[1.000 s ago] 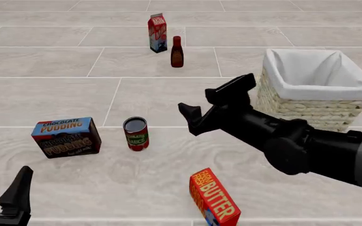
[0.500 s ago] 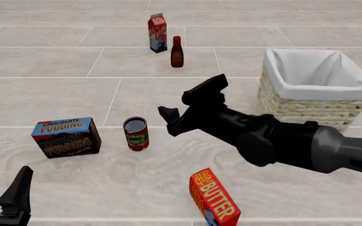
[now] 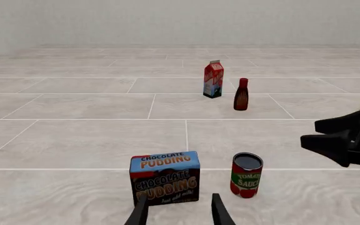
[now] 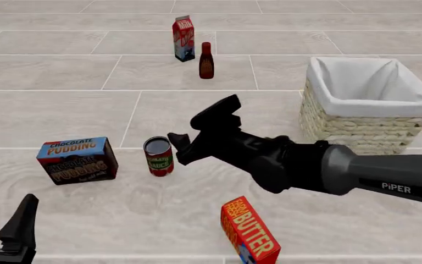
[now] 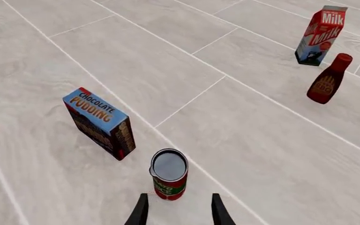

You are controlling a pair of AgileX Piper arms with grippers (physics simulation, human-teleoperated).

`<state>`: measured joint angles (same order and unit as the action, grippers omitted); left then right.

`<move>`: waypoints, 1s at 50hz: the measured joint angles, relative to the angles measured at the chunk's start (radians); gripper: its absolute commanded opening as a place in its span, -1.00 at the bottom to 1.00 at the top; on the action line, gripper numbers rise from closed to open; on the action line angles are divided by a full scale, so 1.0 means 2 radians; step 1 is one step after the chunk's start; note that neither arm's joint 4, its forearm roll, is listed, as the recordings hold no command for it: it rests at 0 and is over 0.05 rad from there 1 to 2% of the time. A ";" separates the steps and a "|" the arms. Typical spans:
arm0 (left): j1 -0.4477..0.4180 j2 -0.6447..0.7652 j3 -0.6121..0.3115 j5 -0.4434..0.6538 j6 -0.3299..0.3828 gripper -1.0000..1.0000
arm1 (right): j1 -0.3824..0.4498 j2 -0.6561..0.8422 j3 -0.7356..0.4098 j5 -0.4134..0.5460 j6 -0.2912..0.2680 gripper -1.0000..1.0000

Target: Pick the tomato sauce and place it in the basket.

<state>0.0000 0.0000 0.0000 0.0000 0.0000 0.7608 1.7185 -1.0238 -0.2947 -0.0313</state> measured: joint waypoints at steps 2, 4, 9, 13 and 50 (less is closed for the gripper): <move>0.000 0.000 0.000 0.000 0.000 1.00 | 0.002 0.004 -0.003 0.000 0.001 1.00; 0.000 0.000 0.000 0.000 0.000 1.00 | 0.004 0.009 -0.006 0.000 0.002 1.00; 0.000 0.000 0.000 0.000 0.000 1.00 | 0.008 0.019 -0.013 0.000 0.005 1.00; 0.000 0.000 0.000 0.000 0.000 1.00 | 0.011 0.026 -0.018 0.000 0.007 1.00; 0.000 0.000 0.000 0.000 0.000 1.00 | 0.012 0.089 -0.049 -0.011 0.017 1.00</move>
<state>0.0000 0.0000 0.0000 0.0000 0.0000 0.7851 1.8974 -1.1222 -0.3173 0.0030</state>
